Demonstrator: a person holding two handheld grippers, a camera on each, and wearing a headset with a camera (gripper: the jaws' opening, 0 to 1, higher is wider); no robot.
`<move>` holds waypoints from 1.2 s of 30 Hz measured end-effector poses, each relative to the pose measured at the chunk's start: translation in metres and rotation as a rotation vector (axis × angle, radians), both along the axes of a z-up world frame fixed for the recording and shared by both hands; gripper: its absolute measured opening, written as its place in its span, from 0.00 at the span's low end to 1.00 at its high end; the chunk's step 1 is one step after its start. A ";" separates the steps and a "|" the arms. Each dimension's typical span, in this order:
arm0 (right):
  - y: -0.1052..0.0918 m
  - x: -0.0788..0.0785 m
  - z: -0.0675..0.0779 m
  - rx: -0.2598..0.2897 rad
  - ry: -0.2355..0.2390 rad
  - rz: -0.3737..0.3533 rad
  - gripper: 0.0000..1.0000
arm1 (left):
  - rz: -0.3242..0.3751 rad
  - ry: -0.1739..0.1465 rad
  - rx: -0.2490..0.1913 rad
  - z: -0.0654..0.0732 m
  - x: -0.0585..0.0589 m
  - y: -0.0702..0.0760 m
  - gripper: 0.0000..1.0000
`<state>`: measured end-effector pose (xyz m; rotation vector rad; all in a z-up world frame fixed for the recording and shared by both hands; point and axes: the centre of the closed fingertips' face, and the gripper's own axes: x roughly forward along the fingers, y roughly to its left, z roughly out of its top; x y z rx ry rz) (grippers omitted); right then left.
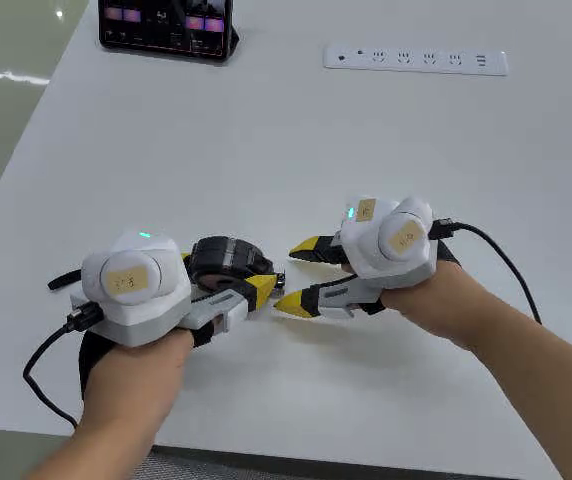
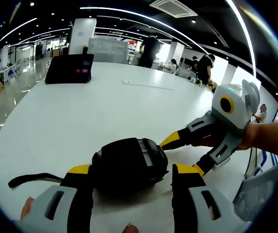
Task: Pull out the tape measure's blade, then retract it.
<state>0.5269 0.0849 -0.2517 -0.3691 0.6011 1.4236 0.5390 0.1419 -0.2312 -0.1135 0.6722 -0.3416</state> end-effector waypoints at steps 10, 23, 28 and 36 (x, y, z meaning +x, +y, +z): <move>-0.009 0.002 0.004 -0.007 -0.015 -0.041 0.49 | -0.060 -0.017 0.025 0.002 -0.002 -0.003 0.69; -0.026 -0.005 0.016 -0.010 -0.047 -0.069 0.59 | -0.166 -0.041 0.111 0.009 -0.014 -0.002 0.72; -0.035 -0.006 0.021 -0.013 -0.055 -0.089 0.62 | -0.188 -0.058 0.129 0.012 -0.016 0.001 0.76; -0.051 -0.013 0.030 -0.011 -0.065 -0.110 0.67 | -0.250 -0.067 0.144 0.016 -0.023 0.000 0.80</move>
